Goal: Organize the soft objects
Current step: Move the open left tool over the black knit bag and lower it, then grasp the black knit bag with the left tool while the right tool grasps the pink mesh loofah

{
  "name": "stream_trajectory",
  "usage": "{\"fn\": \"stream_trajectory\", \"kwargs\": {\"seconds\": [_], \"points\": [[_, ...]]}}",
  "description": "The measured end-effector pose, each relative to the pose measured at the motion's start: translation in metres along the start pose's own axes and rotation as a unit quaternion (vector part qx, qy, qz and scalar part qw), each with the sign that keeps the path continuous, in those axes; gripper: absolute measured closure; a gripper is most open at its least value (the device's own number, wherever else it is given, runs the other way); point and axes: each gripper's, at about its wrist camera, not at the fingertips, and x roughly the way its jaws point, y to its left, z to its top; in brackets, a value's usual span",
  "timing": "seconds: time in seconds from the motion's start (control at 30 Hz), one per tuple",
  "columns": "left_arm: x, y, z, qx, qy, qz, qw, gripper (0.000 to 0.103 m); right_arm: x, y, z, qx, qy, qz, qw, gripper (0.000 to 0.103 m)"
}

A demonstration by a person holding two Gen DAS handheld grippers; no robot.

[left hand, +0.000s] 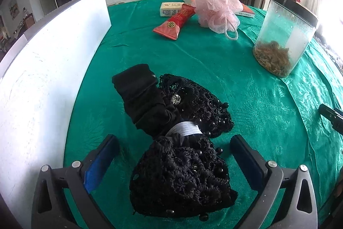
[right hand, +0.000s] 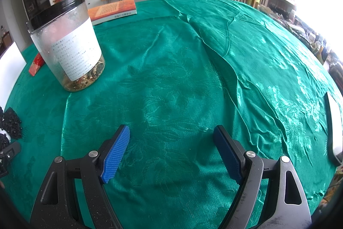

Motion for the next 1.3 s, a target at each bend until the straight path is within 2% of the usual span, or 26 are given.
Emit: {"fn": "stream_trajectory", "kwargs": {"seconds": [1.1,1.17,1.2,1.23,1.3], "points": [[0.0,0.0,0.001,-0.002,-0.003,0.0,1.0,0.0,-0.002,-0.002,0.0,0.003,-0.003,0.009,1.0,0.02],[0.0,0.0,0.001,-0.002,-0.003,0.0,1.0,0.0,-0.014,-0.01,-0.002,0.033,-0.026,0.042,0.998,0.022],[0.0,0.001,0.001,-0.002,-0.003,0.0,1.0,0.0,-0.027,-0.015,0.001,0.05,-0.054,0.05,0.996,0.023],[-0.001,0.001,0.001,-0.002,-0.003,0.0,1.0,0.0,-0.043,-0.011,0.007,0.048,-0.091,0.045,0.994,0.022],[0.0,0.001,0.001,-0.002,-0.003,0.0,1.0,0.0,-0.074,0.008,0.029,0.005,-0.143,0.037,0.989,0.02]]}}
